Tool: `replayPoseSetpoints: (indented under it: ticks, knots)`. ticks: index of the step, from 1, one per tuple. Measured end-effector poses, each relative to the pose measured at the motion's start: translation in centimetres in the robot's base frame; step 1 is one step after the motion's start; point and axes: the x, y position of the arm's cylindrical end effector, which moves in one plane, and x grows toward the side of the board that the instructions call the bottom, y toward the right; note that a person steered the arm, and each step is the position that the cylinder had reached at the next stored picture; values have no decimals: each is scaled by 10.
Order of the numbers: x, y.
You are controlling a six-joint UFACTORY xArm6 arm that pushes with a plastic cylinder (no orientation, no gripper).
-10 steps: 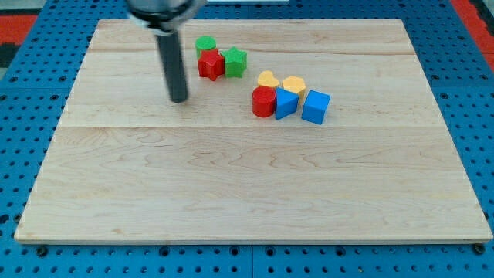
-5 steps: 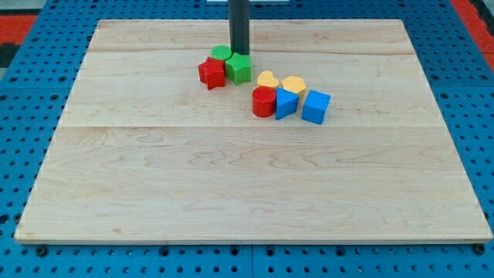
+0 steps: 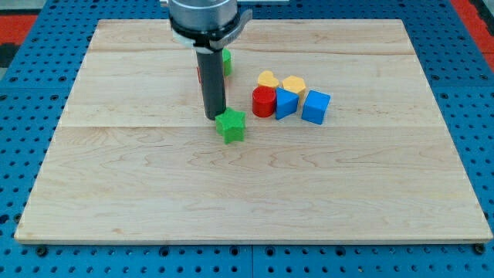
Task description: Push the green star into the group of blocks
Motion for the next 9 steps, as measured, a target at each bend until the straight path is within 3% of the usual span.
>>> replayPoseSetpoints:
  ticks: [1, 3, 8, 9]
  knots:
    - [2, 20]
    - [85, 7]
    - [44, 51]
    - [63, 105]
